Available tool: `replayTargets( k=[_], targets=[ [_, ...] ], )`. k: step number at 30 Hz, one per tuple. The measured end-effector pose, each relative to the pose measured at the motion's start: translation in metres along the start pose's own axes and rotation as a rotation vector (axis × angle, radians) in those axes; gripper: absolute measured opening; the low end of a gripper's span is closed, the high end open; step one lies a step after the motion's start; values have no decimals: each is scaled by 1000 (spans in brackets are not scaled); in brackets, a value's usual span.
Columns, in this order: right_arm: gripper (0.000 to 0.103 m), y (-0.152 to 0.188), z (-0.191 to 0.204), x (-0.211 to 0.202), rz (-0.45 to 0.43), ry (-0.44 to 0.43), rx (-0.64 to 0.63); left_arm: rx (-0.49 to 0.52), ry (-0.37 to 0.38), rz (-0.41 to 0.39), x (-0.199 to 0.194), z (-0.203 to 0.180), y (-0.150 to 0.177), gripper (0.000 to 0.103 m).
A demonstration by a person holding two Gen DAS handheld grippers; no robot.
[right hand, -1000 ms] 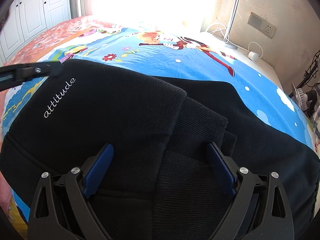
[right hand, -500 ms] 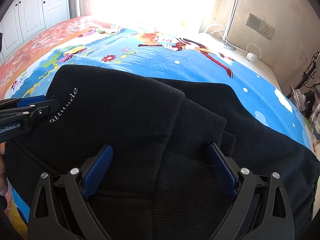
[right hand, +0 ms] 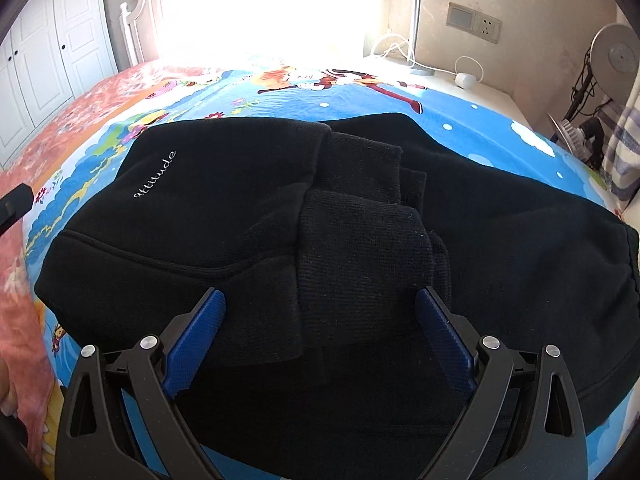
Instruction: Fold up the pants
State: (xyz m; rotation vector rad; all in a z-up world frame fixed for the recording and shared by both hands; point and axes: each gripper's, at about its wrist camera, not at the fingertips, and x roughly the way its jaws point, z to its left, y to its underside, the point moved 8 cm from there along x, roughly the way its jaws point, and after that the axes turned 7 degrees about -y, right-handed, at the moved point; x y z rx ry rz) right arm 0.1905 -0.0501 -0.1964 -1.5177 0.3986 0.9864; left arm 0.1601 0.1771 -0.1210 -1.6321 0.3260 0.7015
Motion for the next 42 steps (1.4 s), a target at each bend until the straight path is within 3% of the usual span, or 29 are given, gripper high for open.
replayTargets(
  k=[2, 3, 4, 6, 8, 13, 17, 19, 23, 25, 29, 33, 35, 36, 39, 42],
  targets=[
    [92, 0, 3, 1, 1, 14, -8, 11, 20, 21, 2, -6, 3, 65],
    [92, 0, 2, 1, 5, 11, 1, 19, 21, 30, 5, -9, 5, 46],
    [92, 1, 2, 1, 6, 11, 1, 17, 51, 46, 8, -13, 8, 37],
    [92, 1, 2, 0, 5, 10, -6, 21, 115, 95, 16, -23, 22, 37],
    [92, 1, 2, 1, 9, 6, -2, 61, 76, 155, 32, -24, 42, 37],
    [92, -4, 0, -3, 19, -2, 3, 95, 55, 162, 37, -23, 50, 43],
    [92, -14, 4, -16, -49, -5, -1, 55, 70, 170, 39, -19, 52, 45],
    [92, -8, 6, -5, 5, -7, -4, 54, 72, 182, 39, -18, 51, 46],
    [92, 0, 5, 1, 24, 0, -6, 31, 106, 160, 33, -18, 22, 43],
    [92, 0, 5, 2, 25, 2, -6, 72, 81, 117, 35, -19, -6, 43],
    [92, 2, 5, 2, 27, 1, -7, 161, 118, 137, 69, -37, -47, 43],
    [93, 2, 6, 3, 28, 1, -14, 181, 128, 234, 127, -45, -58, 43],
    [94, 2, 6, 3, 28, 2, -16, 168, 134, 333, 156, -45, -47, 43],
    [94, 2, 6, 3, 29, 7, -17, 151, 133, 346, 163, -42, -44, 46],
    [95, 1, 5, 4, 30, 7, -14, 104, 124, 326, 153, -33, -48, 45],
    [96, 1, 4, 4, 27, 8, -13, 36, 156, 249, 110, -21, -46, 46]
  ],
)
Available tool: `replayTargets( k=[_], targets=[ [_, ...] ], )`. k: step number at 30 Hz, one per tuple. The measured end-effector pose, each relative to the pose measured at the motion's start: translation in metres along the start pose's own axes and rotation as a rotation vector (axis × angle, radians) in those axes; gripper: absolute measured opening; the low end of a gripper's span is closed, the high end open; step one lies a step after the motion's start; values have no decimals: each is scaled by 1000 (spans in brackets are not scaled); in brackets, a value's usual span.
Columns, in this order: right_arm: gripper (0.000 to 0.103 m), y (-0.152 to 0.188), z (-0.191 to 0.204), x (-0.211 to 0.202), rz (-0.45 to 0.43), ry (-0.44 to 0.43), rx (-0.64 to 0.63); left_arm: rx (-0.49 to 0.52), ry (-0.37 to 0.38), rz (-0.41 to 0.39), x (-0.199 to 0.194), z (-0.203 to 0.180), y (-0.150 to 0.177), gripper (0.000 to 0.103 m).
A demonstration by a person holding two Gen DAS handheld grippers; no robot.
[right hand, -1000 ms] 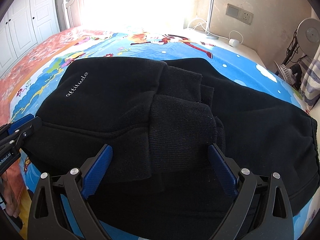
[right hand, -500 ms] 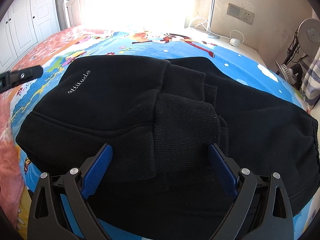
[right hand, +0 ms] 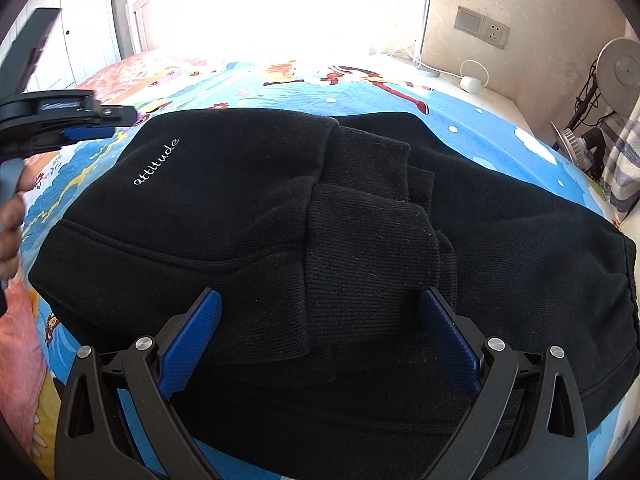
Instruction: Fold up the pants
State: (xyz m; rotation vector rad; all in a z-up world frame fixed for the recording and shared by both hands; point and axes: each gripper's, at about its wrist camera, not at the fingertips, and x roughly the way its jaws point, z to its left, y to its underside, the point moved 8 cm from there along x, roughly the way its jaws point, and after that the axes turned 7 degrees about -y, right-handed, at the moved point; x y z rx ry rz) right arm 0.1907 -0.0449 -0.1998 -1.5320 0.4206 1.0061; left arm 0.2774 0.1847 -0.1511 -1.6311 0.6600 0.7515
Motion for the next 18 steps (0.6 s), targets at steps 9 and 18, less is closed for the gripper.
replayTargets(
  k=[9, 18],
  targets=[
    [96, -2, -3, 0, 9, -19, 14, 35, -39, -224, -109, 10, 107, 68],
    [96, -14, -26, -4, 6, -60, 137, 261, -261, -227, -103, -13, 160, 57]
  ],
)
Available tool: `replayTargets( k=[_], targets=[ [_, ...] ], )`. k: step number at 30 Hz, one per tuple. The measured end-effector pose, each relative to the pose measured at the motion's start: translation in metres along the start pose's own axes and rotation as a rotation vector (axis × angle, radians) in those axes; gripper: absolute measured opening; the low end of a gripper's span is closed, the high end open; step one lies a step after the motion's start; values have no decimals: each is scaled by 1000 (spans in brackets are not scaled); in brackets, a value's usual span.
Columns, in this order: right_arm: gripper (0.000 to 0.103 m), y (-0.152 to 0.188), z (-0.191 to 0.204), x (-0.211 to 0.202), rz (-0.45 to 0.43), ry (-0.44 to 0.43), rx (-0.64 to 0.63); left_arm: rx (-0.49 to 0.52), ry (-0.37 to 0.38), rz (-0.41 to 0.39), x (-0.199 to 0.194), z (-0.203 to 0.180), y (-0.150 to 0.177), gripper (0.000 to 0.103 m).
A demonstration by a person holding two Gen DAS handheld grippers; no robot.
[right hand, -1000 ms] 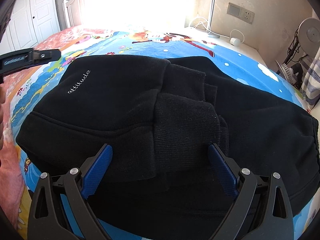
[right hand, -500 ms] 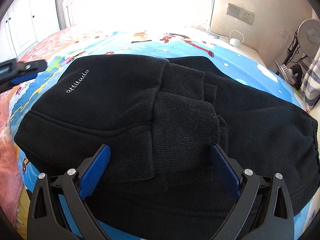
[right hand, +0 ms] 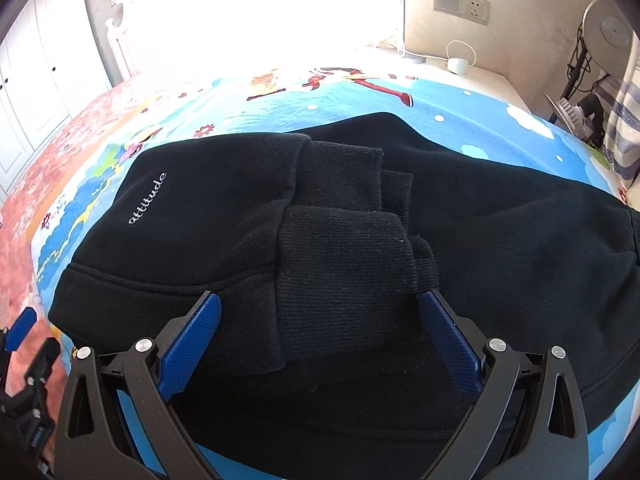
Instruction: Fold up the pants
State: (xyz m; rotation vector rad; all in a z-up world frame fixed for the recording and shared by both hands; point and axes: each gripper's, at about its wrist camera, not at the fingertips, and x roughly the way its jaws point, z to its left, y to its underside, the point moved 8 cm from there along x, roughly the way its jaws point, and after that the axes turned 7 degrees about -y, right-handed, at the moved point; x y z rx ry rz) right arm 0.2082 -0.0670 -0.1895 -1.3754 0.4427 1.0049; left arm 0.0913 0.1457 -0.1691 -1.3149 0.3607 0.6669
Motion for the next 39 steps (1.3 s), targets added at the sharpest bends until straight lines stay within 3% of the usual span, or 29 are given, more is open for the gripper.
replayTargets(
  k=[6, 8, 10, 12, 14, 17, 21, 23, 24, 25, 26, 30, 34, 35, 37, 39],
  targets=[
    [96, -29, -21, 14, 34, -66, 95, 268, -161, -25, 24, -30, -9, 53],
    [96, -42, -22, 25, 47, -89, 95, 331, -198, -30, 32, -36, -12, 46],
    [96, -55, -23, 33, 52, -109, 102, 355, -210, -36, 35, -37, -15, 29],
    [93, -63, -20, 47, 82, -123, 89, 347, -203, -40, 36, -33, -18, 24],
    [81, -66, -15, 55, 107, -103, 68, 294, -165, -35, 35, -23, -19, 22],
    [79, -72, 5, 54, 92, -99, -5, 147, -68, 0, 35, -5, -17, 21],
    [76, -68, 23, 55, 86, -110, -47, -160, 98, 80, 48, 25, -4, 21],
    [77, -61, 19, 63, 103, -87, -47, -282, 175, 98, 52, 32, 4, 26],
    [77, -59, 17, 65, 97, -89, -47, -332, 193, 103, 52, 37, 7, 39],
    [78, -58, 16, 64, 95, -95, -44, -368, 191, 102, 51, 42, 10, 52],
    [79, -58, 15, 64, 97, -101, -38, -373, 182, 90, 48, 45, 10, 54],
    [79, -58, 15, 64, 100, -85, -39, -185, 67, 24, 28, 24, 7, 54],
    [81, -57, 17, 65, 92, -49, -51, -138, 15, 15, 26, 3, -1, 58],
    [81, -56, 17, 65, 90, -38, -60, -152, -4, 29, 30, 3, -1, 58],
    [82, -56, 15, 66, 91, -25, -72, -315, 25, 72, 41, 26, 2, 51],
    [83, -55, 13, 67, 94, -31, -74, -540, 192, 145, 54, 51, 13, 52]
  ],
)
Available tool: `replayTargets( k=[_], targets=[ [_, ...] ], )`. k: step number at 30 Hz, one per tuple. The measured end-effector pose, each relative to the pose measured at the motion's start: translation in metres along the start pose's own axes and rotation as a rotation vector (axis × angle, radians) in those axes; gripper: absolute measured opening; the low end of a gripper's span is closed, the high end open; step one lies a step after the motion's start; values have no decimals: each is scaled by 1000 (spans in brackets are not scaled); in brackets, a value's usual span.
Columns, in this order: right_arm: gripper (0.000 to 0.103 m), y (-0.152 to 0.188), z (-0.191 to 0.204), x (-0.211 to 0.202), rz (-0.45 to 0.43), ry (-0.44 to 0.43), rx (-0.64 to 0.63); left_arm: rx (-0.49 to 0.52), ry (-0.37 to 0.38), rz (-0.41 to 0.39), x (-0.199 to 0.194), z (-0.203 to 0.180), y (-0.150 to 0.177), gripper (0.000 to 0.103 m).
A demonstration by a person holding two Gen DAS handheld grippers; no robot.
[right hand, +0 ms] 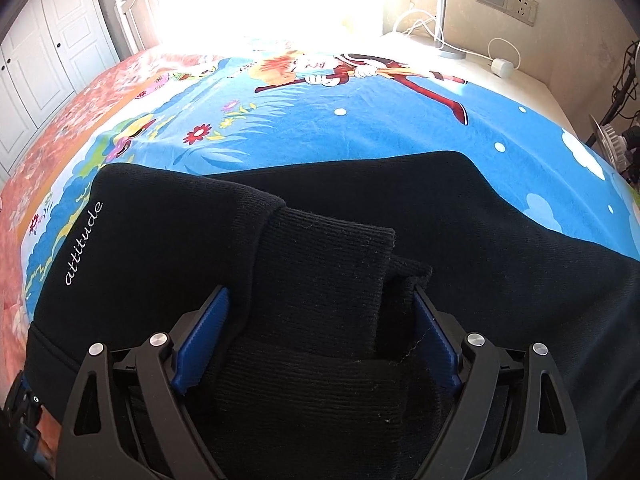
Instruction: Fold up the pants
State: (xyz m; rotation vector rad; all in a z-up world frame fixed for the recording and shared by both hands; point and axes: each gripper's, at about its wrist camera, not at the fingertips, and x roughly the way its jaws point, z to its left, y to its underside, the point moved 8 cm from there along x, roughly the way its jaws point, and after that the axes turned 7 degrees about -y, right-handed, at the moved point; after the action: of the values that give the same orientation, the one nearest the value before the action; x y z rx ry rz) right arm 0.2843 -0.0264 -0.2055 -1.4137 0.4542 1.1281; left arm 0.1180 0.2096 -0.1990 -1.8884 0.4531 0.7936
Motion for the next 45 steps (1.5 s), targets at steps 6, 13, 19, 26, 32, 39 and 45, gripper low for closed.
replayTargets(
  k=[6, 13, 19, 26, 32, 39, 45],
  targets=[
    [85, -1, 1, -12, -33, 41, -8, 65, 33, 21, -13, 0, 6, 56],
    [85, -2, 34, -59, -169, 43, -75, 163, 75, -120, -64, -13, -24, 56],
    [85, 22, 43, -29, -67, 73, -112, 191, 72, -147, -57, -50, -48, 31],
    [86, 29, 43, -24, -74, 97, -145, 218, 15, -14, -10, -61, -22, 30],
    [87, 31, 44, -24, -78, 107, -149, 99, 57, -12, -16, -36, -27, 54],
    [89, 33, 41, -21, -81, 105, -147, -123, 241, 87, -2, -17, -15, 52],
    [92, 35, 38, -18, -95, 100, -143, -195, 311, 155, 18, -14, -3, 57]
  ],
)
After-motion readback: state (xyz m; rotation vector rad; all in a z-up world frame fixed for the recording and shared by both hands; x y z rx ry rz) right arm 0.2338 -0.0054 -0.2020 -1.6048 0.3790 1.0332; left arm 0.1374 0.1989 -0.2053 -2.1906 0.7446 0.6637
